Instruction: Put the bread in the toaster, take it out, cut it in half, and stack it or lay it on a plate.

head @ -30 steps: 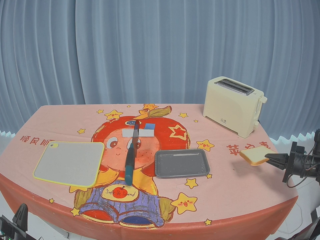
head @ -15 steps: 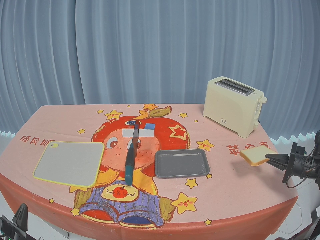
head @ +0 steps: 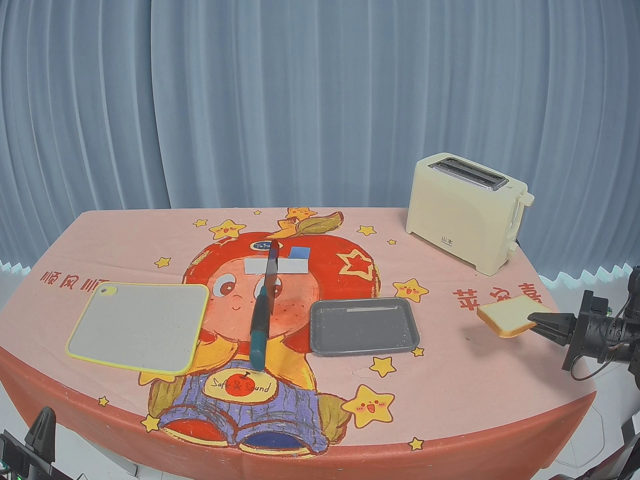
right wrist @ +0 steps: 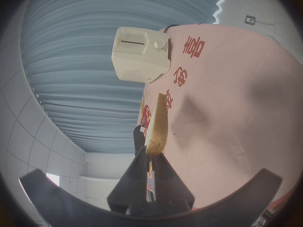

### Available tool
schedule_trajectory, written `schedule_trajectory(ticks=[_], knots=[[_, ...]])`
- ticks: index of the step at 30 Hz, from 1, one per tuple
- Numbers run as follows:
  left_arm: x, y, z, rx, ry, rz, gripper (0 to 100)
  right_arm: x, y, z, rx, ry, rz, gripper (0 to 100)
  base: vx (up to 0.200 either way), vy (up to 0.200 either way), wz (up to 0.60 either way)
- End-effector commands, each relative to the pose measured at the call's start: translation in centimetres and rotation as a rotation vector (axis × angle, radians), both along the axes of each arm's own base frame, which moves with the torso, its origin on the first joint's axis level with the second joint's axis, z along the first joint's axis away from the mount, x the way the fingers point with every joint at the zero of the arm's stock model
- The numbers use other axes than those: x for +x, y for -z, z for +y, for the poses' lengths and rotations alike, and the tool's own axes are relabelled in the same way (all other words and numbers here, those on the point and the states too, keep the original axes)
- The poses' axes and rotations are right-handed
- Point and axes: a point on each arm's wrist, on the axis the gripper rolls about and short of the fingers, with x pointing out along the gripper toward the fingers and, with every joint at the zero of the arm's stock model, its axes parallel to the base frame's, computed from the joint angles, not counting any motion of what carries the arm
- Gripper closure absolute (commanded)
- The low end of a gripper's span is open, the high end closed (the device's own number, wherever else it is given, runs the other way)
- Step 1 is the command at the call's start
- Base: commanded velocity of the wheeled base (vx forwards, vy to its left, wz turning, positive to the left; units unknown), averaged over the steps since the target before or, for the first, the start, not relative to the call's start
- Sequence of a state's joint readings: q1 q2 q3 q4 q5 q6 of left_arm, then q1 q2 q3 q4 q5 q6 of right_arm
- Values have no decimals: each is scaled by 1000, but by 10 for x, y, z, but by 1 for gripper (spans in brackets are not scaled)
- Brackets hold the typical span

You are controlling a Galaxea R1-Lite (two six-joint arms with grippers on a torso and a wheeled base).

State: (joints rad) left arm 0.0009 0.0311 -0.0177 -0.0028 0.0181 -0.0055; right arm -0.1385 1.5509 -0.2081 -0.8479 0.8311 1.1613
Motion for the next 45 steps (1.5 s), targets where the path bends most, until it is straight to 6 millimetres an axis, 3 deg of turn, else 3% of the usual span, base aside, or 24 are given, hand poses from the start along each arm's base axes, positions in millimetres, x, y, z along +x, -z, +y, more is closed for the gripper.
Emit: schedule_trajectory(ticks=[1,45], knots=[[1,5,0,-1,-1,18,100,0,0,-1,-1,3,-2,100,0,0,0],[1,5,0,1,-1,19,100,-44,-33,0,-226,-21,-370,100,0,0,0]])
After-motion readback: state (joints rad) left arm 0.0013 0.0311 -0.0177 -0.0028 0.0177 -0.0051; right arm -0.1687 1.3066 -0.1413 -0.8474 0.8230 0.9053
